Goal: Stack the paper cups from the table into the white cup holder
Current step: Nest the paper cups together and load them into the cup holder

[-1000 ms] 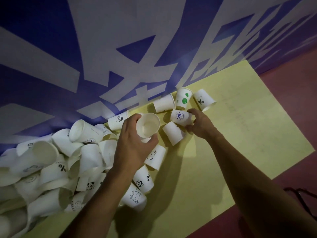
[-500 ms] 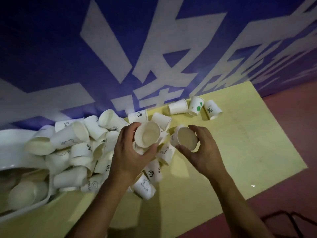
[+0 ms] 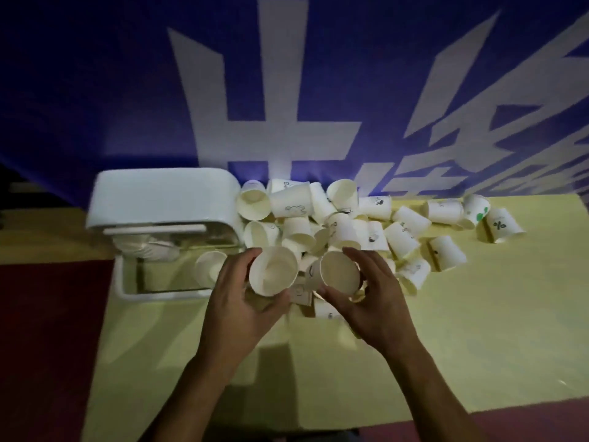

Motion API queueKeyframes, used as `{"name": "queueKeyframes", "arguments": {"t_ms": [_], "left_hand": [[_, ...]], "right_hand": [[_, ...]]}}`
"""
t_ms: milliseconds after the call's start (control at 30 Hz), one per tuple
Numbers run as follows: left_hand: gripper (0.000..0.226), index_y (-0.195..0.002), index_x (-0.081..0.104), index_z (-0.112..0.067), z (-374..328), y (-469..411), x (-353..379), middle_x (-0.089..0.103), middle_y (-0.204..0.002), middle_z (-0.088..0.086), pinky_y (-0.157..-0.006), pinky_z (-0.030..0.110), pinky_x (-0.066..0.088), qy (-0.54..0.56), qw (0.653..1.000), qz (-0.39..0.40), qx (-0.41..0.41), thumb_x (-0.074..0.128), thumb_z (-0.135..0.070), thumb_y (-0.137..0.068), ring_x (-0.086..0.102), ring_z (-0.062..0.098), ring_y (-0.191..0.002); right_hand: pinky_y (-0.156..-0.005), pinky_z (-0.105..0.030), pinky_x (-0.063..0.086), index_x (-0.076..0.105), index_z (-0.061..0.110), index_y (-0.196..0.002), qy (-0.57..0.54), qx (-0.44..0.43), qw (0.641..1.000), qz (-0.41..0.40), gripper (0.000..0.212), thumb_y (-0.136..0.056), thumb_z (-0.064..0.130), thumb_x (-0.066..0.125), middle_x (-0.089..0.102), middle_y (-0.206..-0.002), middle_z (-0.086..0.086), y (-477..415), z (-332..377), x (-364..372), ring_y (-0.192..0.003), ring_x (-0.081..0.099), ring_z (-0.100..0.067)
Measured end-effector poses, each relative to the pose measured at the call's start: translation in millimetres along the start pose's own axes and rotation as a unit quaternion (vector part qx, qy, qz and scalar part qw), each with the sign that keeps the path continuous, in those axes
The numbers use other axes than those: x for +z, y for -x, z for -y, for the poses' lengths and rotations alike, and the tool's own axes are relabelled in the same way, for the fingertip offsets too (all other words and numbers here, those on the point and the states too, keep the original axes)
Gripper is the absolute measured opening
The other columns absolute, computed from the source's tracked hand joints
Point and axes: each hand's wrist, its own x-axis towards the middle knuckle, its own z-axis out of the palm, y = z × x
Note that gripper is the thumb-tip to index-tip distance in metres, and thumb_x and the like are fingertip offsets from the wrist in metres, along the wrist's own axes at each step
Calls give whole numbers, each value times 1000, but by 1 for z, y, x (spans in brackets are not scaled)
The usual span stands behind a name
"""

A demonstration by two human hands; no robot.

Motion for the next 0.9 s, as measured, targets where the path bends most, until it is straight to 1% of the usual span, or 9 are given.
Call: {"name": "queueKeyframes", "arguments": {"t_ms": [133,233,333,467,533,600,733,833,900], "left_hand": [[67,-131,55,-27,38,12,-52,57,-125,-15,-85,17,50,-18,999,-21,-25,88,-41,-74,57,0,-112],[68,-131,55,-28,63,12,-80,57,-125,-15,-84,11,47,-37,998,-30,-47,88,-45,-74,54,-4,-110],[67,-130,55,-30,79,4,-93,54,-122,-20,-83,5,43,-28,997,-37,-59,85,-51,-74,53,-7,-109],[68,-130,56,-27,96,-11,-93,53,-122,-18,-85,14,46,-26,998,-22,-57,84,-50,-73,55,1,-108],[69,-131,56,-28,105,-17,-89,55,-123,-15,-85,23,48,-35,997,1,-63,82,-53,-72,56,8,-109],[70,-132,56,-30,113,-21,-84,56,-124,-12,-85,30,50,-46,996,30,-72,79,-58,-72,56,11,-110],[77,-138,55,-30,131,-28,-70,57,-132,-8,-91,35,51,-79,990,73,-91,76,-64,-72,55,14,-117],[84,-138,59,-21,146,-34,-59,55,-137,-3,-100,41,51,-127,985,76,-87,69,-69,-70,54,20,-124],[83,-140,58,-20,152,-38,-56,52,-142,-2,-105,41,48,-150,981,87,-93,79,-61,-71,51,21,-128]], "right_hand": [[-76,-22,53,60,29,-131,-15,-9,1000,14,74,-72,71,74,55,-123,20,5,40,46,-102,55,2],[-77,-21,52,60,29,-131,-35,0,999,18,72,-72,64,81,56,-123,18,9,59,75,-103,57,0],[-76,-9,47,60,28,-133,-33,9,999,19,73,-70,55,85,55,-121,20,12,72,94,-100,56,4],[-70,-7,45,60,27,-132,-34,22,999,7,74,-69,57,85,56,-121,21,17,82,100,-99,57,6],[-70,-10,44,60,26,-131,-37,24,999,0,72,-70,57,83,58,-120,18,17,82,97,-98,58,1],[-72,-16,44,60,23,-132,-26,28,999,-6,69,-73,49,85,59,-119,15,17,79,94,-98,57,-5],[-75,-24,47,59,23,-131,-10,43,999,-19,69,-73,51,84,57,-119,17,13,73,91,-97,57,-7],[-75,-23,47,59,24,-132,-14,45,999,-19,70,-73,52,84,57,-118,18,10,74,94,-99,57,-6],[-75,-19,44,58,24,-132,-19,41,999,-16,69,-74,49,85,57,-118,17,9,76,97,-100,56,-2]]}}
